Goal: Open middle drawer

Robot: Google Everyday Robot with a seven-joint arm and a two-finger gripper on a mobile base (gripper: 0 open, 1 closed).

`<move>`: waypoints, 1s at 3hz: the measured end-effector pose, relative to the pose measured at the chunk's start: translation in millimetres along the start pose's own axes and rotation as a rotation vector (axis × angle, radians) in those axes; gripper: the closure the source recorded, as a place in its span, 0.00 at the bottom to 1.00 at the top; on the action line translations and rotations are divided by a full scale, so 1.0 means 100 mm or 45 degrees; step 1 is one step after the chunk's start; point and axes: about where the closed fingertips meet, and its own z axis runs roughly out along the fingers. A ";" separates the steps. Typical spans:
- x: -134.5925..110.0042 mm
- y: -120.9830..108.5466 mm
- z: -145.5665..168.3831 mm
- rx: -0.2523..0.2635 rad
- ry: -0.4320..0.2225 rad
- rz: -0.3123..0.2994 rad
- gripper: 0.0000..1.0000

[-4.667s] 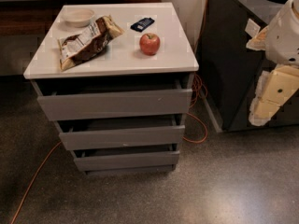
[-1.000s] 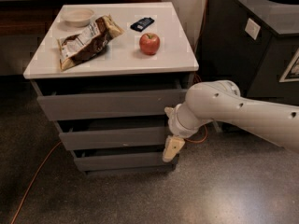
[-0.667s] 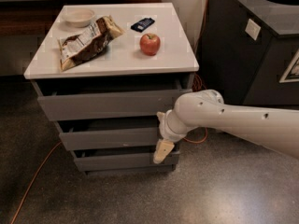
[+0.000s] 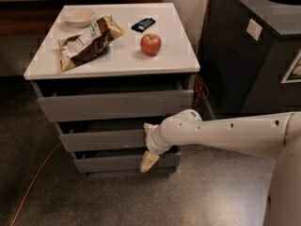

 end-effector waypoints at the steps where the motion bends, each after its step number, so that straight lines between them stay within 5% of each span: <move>1: 0.06 -0.12 0.58 0.016 -0.048 0.008 0.00; 3: 0.10 -0.17 0.77 0.007 -0.045 -0.016 0.00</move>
Offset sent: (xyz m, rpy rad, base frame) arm 0.0482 0.0173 -0.0621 0.0605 -0.0165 -0.0111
